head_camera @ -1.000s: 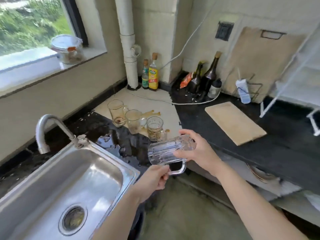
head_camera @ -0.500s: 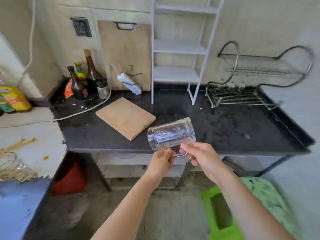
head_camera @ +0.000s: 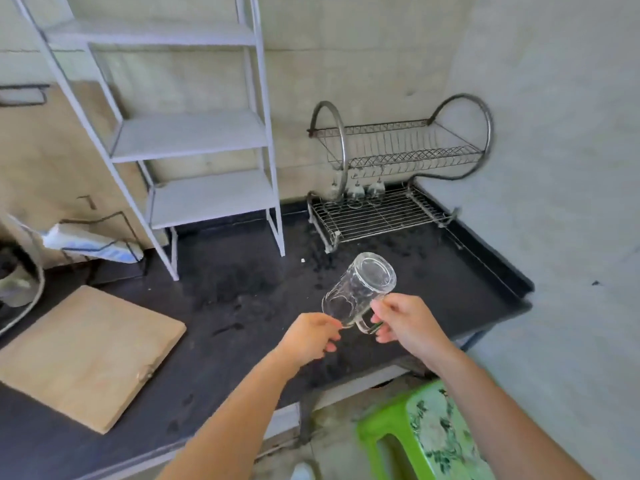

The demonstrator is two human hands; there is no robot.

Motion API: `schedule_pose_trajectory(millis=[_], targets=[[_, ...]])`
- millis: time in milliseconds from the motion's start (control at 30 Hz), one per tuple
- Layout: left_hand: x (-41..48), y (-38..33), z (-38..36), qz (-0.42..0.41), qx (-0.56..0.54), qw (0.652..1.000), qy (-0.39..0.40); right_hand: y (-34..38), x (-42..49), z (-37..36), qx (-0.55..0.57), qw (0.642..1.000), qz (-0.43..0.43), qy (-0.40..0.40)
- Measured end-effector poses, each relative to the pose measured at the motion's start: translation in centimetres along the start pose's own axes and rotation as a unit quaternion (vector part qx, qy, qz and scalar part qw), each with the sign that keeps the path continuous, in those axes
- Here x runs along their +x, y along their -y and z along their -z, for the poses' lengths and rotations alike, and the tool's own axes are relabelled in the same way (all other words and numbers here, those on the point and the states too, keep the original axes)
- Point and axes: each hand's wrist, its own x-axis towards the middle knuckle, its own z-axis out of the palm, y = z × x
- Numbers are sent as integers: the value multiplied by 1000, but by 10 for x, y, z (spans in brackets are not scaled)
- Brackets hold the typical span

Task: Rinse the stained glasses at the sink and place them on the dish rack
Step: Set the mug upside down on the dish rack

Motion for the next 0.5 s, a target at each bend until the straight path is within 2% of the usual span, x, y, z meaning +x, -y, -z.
schedule_pose_trajectory(millis=[167, 500], targets=[[85, -35, 11, -42, 138, 989, -38, 6, 78, 23, -87, 995, -11, -37], [207, -87, 7, -78, 225, 965, -105, 23, 221, 60, -99, 992, -13, -74]])
